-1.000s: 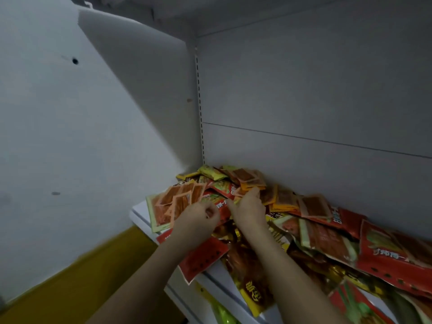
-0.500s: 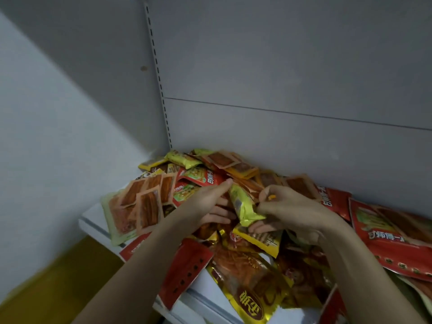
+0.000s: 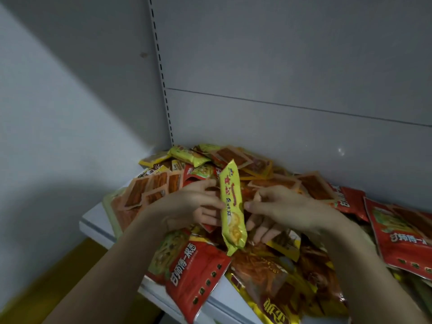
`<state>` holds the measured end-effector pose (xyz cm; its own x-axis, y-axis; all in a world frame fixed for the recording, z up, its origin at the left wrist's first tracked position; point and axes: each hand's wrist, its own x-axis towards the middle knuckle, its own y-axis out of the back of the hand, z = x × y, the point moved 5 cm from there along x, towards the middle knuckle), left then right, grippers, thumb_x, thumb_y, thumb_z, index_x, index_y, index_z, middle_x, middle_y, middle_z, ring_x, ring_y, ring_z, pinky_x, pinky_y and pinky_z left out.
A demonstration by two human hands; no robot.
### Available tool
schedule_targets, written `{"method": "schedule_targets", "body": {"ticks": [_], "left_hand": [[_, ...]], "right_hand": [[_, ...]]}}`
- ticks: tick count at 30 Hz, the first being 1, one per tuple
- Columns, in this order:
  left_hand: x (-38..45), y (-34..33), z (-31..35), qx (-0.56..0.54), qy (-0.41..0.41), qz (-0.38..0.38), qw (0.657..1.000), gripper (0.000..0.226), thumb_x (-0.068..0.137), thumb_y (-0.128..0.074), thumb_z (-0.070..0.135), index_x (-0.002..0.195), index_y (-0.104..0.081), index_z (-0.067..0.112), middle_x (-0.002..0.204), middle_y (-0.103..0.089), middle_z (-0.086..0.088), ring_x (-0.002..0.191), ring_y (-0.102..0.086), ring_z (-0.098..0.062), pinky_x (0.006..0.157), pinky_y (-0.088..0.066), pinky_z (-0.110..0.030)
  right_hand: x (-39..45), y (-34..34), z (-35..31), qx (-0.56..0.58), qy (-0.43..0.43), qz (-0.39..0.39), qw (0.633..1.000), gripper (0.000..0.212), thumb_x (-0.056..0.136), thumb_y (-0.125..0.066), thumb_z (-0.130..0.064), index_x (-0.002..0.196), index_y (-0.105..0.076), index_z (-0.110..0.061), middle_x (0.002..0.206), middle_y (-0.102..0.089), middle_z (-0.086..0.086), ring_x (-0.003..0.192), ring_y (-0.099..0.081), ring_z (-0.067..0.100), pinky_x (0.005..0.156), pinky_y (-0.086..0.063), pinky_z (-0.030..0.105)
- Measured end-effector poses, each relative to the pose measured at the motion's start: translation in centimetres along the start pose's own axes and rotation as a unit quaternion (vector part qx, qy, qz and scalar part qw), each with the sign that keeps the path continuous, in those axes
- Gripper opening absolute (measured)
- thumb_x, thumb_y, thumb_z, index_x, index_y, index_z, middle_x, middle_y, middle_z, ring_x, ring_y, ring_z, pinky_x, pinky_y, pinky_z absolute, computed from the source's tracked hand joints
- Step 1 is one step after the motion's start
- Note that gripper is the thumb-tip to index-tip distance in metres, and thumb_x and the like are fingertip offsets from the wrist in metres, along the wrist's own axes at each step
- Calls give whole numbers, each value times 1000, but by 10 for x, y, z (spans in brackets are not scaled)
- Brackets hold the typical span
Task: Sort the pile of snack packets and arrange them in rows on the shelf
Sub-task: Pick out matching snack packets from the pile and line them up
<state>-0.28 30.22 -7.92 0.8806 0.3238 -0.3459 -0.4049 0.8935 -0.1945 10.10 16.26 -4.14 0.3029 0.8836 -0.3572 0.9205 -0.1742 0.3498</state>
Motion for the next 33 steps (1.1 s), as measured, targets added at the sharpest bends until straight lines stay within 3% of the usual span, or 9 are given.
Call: {"method": "schedule_targets", "body": {"ticks": [6,10,12,15,18,20,25,29,33], "left_hand": [[1,34,11,-106,-75,54,990,46,94,-43,-15,136,-51,2,133,-60,-29,112,-64,-35,81,-60,-40],[-2,43,13,-107,-80,91,987,43,85,-65,13,127,-60,6,128,-63,-17,116,-60,-30,85,-54,-36],[-4,50,14,-76,-94,99,988,45,81,-70,19,123,-62,5,117,-69,-15,106,-67,-25,81,-57,-33],[-10,69,11,-94,-103,132,981,36,91,-66,12,124,-59,0,113,-72,-16,96,-71,-26,83,-60,-36],[-15,101,7,-166,-99,177,965,23,97,-60,15,110,-65,-3,96,-70,-20,78,-69,-29,81,-58,-46],[-15,121,7,-200,-97,213,951,24,99,-57,18,111,-66,-2,91,-71,-19,72,-70,-29,72,-60,-41],[-12,137,8,-230,-88,230,941,32,103,-50,20,131,-56,4,102,-69,-19,79,-72,-28,68,-59,-41],[-16,140,9,-225,-80,221,946,39,104,-46,24,134,-53,1,113,-69,-20,84,-72,-28,71,-57,-41],[-23,148,6,-192,-93,212,954,36,103,-46,25,127,-57,1,99,-69,-18,83,-67,-27,82,-55,-43]], "right_hand": [[32,-25,-24,-2,27,49,998,30,92,-69,-27,109,-50,-11,95,-67,14,73,-72,24,64,-62,38],[48,-31,-35,-94,73,158,980,25,87,-72,-26,97,-50,-19,90,-67,7,55,-65,9,47,-51,32],[55,-37,-46,-130,112,193,966,24,83,-74,-29,91,-52,-22,81,-67,1,62,-65,13,60,-52,40],[68,-43,-64,-130,137,177,966,12,89,-68,-28,89,-59,-20,80,-68,-1,69,-64,14,65,-50,34],[85,-26,-81,-164,148,252,942,9,95,-57,-20,89,-64,-19,85,-67,-2,76,-63,16,68,-50,32],[99,-18,-91,-189,159,296,923,12,95,-53,-11,93,-64,-17,87,-65,-3,80,-62,16,65,-47,27],[149,-58,-117,-301,203,224,904,28,95,-49,1,108,-70,-11,109,-70,3,102,-64,19,91,-52,33],[183,-68,-115,-419,142,228,868,26,86,-48,9,102,-66,0,108,-65,19,105,-61,37,85,-54,42],[195,-65,-105,-509,57,262,818,42,93,-52,-5,135,-47,1,135,-47,21,129,-39,37,100,-42,43]]}}
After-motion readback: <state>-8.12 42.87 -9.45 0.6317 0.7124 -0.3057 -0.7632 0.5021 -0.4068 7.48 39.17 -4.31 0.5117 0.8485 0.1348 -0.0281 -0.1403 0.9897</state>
